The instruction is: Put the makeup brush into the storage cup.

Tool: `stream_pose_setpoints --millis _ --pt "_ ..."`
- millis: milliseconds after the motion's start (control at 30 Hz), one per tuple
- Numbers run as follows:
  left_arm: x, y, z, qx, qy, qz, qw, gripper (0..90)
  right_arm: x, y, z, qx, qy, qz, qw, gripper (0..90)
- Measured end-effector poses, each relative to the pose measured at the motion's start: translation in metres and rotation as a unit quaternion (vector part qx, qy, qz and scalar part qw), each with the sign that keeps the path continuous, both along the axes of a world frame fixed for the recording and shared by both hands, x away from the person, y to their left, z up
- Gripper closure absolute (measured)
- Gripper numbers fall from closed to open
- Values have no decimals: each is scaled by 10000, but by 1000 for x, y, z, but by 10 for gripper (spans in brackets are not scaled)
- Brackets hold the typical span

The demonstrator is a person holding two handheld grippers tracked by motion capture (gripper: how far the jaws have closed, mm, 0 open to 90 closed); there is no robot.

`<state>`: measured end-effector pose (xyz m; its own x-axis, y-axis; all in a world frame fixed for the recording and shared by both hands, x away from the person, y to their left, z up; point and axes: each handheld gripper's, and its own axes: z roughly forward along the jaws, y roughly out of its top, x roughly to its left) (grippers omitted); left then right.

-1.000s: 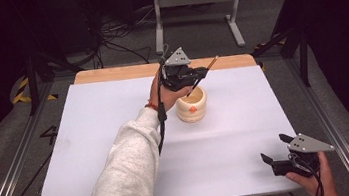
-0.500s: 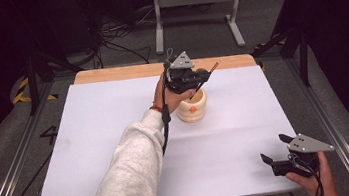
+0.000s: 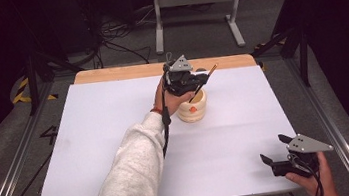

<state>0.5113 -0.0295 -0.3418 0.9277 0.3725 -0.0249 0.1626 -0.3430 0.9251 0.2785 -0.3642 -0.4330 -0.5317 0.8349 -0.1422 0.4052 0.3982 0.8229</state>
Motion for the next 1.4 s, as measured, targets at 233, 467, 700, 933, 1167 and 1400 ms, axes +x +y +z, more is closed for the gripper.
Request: stream_pose_setpoints --millis 233,467,700,933,1167,1400 --pt "1 1 -5 3 55 1 10000 828 0 0 0 -4 17 4 10000 89" --pt "1 -1 -4 39 6 -31 10000 828 0 0 0 -10 24 6 10000 91" --pt "1 -1 -6 65 71 -5 10000 828 0 0 0 -15 26 18 10000 91" --pt "1 -1 -7 119 55 19 9999 827 0 0 0 -27 36 48 10000 91" --pt "2 -1 -7 193 25 -15 9998 827 0 0 0 -36 32 58 10000 91" --pt "2 1 -8 217 41 -6 9998 823 0 0 0 -29 25 55 10000 91"
